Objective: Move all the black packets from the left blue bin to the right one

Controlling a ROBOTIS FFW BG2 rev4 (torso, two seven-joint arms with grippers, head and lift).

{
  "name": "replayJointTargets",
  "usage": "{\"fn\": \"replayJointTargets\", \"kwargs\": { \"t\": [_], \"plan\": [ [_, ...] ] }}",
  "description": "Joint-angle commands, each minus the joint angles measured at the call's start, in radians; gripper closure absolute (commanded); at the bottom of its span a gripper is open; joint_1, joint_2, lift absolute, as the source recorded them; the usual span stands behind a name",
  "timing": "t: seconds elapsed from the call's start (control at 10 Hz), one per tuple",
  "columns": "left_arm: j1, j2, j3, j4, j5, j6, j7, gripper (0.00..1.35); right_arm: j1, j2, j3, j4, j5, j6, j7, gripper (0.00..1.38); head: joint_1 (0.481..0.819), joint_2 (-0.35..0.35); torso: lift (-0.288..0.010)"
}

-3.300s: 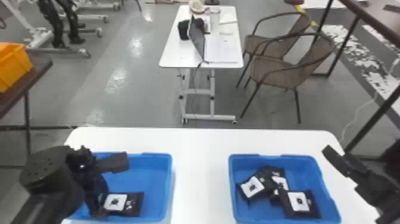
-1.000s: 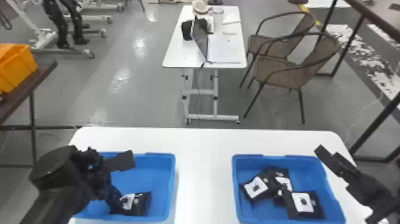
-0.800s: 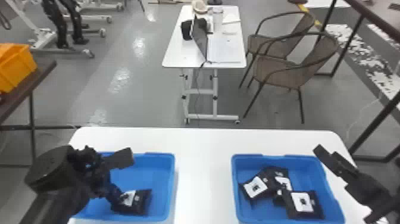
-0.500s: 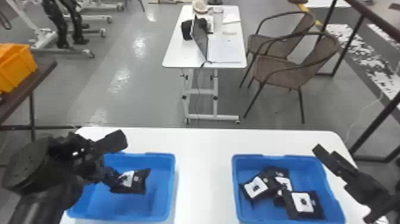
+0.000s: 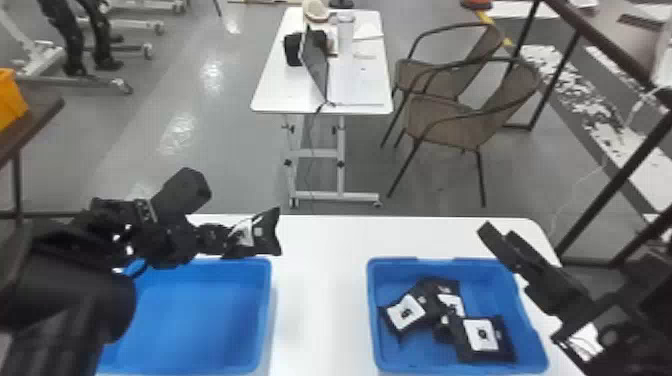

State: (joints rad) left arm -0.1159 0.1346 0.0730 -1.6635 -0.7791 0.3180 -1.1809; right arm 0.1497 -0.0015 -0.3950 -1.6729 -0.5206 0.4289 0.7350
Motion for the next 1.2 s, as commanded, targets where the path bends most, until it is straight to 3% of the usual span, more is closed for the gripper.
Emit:
{"fn": "replayJointTargets", "kwargs": {
  "t": [0.0, 0.2, 0.4, 0.6, 0.8, 1.0, 1.1],
  "plan": [
    [-0.024, -0.013, -0.053, 0.061, 0.149, -0.019, 0.069, 1.21, -0.03, 0.002, 0.07, 0.022, -0.001, -0.058, 0.0, 0.16, 0.695, -0.041, 0.0],
    [-0.093, -0.024, -0.142, 0.188, 0.287, -0.068, 0.162, 1.21, -0.076, 0.002, 0.153, 0.047, 0.033, -0.147, 0.0, 0.16, 0.695, -0.065, 0.0],
    [-0.148, -0.069, -0.164, 0.324, 0.416, -0.148, 0.219, 1.21, -0.107, 0.002, 0.215, 0.062, 0.064, -0.167, -0.002, 0.15, 0.695, -0.083, 0.0],
    [-0.176, -0.099, -0.179, 0.35, 0.454, -0.163, 0.233, 1.21, -0.128, 0.002, 0.272, 0.085, 0.06, -0.183, -0.026, 0.15, 0.695, -0.094, 0.0],
    [-0.215, -0.112, -0.233, 0.4, 0.518, -0.181, 0.25, 1.21, -0.16, 0.002, 0.323, 0.116, 0.06, -0.199, -0.029, 0.16, 0.695, -0.095, 0.0],
    [-0.24, -0.137, -0.26, 0.423, 0.534, -0.192, 0.253, 1.21, -0.187, 0.002, 0.364, 0.142, 0.051, -0.214, -0.054, 0.16, 0.695, -0.104, 0.0],
    [-0.246, -0.137, -0.274, 0.43, 0.54, -0.195, 0.254, 1.21, -0.194, 0.002, 0.375, 0.153, 0.056, -0.217, -0.057, 0.16, 0.695, -0.108, 0.0]
  ]
}}
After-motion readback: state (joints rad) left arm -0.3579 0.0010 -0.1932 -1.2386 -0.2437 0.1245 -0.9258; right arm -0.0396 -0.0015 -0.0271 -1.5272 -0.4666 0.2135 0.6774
